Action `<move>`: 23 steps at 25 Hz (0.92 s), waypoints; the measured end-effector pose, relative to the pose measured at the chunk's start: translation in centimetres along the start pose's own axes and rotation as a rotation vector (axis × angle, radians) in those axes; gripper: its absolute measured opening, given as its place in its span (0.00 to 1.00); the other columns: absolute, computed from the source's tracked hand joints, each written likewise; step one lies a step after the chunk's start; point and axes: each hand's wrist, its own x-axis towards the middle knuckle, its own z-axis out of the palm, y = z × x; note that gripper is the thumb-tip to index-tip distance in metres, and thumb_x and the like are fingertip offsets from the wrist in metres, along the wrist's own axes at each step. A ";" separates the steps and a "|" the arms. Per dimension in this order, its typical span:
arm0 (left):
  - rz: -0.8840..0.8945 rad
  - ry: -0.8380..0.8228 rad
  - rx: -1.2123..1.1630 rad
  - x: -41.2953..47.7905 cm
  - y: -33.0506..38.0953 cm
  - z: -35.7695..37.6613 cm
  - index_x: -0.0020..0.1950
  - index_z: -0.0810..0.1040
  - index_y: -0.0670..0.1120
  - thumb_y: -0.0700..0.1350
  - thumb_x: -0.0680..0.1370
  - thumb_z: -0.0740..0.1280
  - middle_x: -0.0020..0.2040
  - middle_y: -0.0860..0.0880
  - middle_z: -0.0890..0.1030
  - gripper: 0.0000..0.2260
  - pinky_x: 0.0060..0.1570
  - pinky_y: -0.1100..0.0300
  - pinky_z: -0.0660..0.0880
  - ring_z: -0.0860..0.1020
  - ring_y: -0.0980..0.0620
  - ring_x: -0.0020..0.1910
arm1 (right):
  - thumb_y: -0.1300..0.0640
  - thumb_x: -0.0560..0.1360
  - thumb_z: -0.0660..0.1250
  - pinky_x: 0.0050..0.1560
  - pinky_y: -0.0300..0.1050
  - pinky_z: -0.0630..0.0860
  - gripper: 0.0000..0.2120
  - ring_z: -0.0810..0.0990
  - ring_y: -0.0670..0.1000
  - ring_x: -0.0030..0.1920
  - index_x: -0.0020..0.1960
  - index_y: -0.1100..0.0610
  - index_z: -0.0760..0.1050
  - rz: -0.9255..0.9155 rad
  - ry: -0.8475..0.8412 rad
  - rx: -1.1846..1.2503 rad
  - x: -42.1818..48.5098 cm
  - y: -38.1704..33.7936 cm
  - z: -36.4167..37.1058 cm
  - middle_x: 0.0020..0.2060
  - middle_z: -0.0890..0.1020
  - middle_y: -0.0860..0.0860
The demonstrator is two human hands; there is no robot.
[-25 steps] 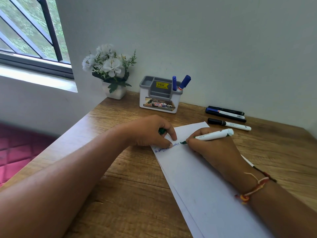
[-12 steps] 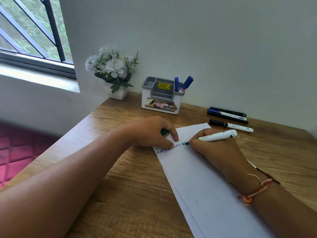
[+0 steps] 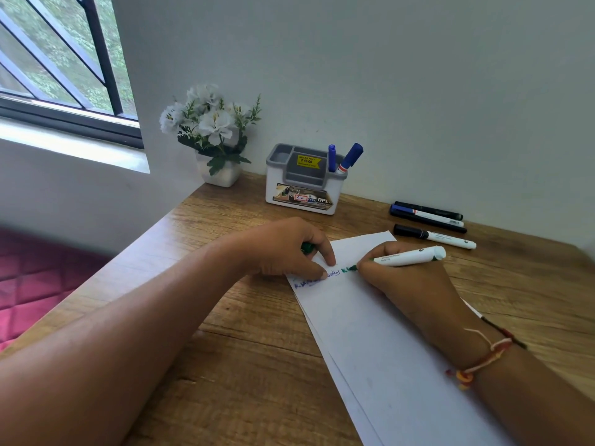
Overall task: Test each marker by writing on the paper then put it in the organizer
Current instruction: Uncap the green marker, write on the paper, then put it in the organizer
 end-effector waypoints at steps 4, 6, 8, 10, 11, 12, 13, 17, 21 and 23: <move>0.002 -0.002 0.002 0.0 0.0 0.0 0.56 0.82 0.60 0.51 0.75 0.74 0.46 0.60 0.74 0.10 0.45 0.61 0.72 0.74 0.55 0.46 | 0.56 0.71 0.72 0.32 0.37 0.70 0.04 0.78 0.44 0.34 0.37 0.51 0.81 0.003 0.012 0.024 -0.1 -0.1 -0.1 0.32 0.83 0.47; 0.009 0.002 0.006 0.0 -0.1 0.0 0.56 0.82 0.60 0.51 0.75 0.74 0.46 0.60 0.74 0.10 0.44 0.61 0.71 0.74 0.55 0.45 | 0.56 0.71 0.72 0.31 0.38 0.70 0.05 0.78 0.45 0.33 0.36 0.51 0.81 0.015 0.020 0.035 -0.1 -0.1 -0.1 0.32 0.82 0.47; 0.008 0.000 0.003 0.0 -0.1 0.0 0.56 0.82 0.60 0.51 0.75 0.74 0.45 0.61 0.74 0.10 0.44 0.62 0.70 0.74 0.55 0.44 | 0.56 0.71 0.72 0.31 0.38 0.71 0.04 0.79 0.45 0.35 0.38 0.51 0.82 0.020 0.012 0.010 -0.1 -0.1 -0.1 0.33 0.84 0.47; 0.009 -0.001 0.008 0.0 -0.1 0.0 0.56 0.82 0.60 0.51 0.75 0.74 0.44 0.61 0.73 0.10 0.42 0.62 0.69 0.73 0.56 0.43 | 0.56 0.71 0.71 0.31 0.37 0.71 0.03 0.80 0.45 0.36 0.39 0.51 0.82 0.024 0.014 -0.017 0.0 -0.1 0.0 0.35 0.84 0.47; 0.016 0.000 0.016 0.0 0.0 0.0 0.56 0.82 0.60 0.51 0.75 0.74 0.44 0.62 0.73 0.10 0.42 0.63 0.69 0.73 0.56 0.43 | 0.56 0.71 0.71 0.30 0.36 0.70 0.04 0.79 0.44 0.35 0.38 0.50 0.82 0.026 0.023 -0.013 0.0 -0.2 -0.1 0.34 0.84 0.47; 0.025 0.004 0.026 0.0 0.0 -0.1 0.57 0.82 0.60 0.51 0.75 0.74 0.43 0.62 0.73 0.11 0.42 0.62 0.69 0.73 0.56 0.43 | 0.56 0.71 0.72 0.30 0.36 0.70 0.05 0.79 0.44 0.34 0.37 0.50 0.81 0.023 0.027 -0.001 -0.1 -0.1 -0.1 0.33 0.83 0.46; 0.034 0.009 0.034 0.0 -0.1 -0.1 0.57 0.82 0.59 0.51 0.75 0.74 0.43 0.61 0.74 0.11 0.42 0.62 0.69 0.73 0.56 0.43 | 0.56 0.71 0.72 0.29 0.36 0.70 0.06 0.78 0.43 0.33 0.36 0.49 0.80 0.021 0.027 0.012 -0.1 -0.1 -0.1 0.32 0.83 0.46; 0.032 0.009 0.030 0.1 -0.2 0.0 0.57 0.83 0.59 0.51 0.75 0.74 0.45 0.60 0.75 0.11 0.44 0.62 0.71 0.74 0.55 0.44 | 0.56 0.70 0.71 0.29 0.39 0.71 0.04 0.78 0.45 0.31 0.36 0.51 0.80 0.032 0.046 0.013 -0.3 -0.1 -0.2 0.31 0.83 0.47; 0.021 -0.001 0.028 0.1 0.0 -0.1 0.57 0.82 0.59 0.51 0.76 0.74 0.45 0.64 0.73 0.11 0.43 0.64 0.69 0.73 0.57 0.44 | 0.56 0.71 0.71 0.30 0.40 0.70 0.03 0.78 0.47 0.33 0.38 0.52 0.81 0.050 0.033 -0.009 -0.2 -0.4 -0.2 0.33 0.84 0.50; 0.025 0.000 0.034 0.1 0.0 -0.1 0.57 0.82 0.60 0.51 0.76 0.73 0.44 0.63 0.73 0.11 0.43 0.64 0.69 0.73 0.56 0.44 | 0.56 0.71 0.70 0.31 0.40 0.68 0.05 0.77 0.47 0.33 0.37 0.52 0.79 0.043 0.039 -0.022 -0.3 -0.6 -0.2 0.33 0.82 0.50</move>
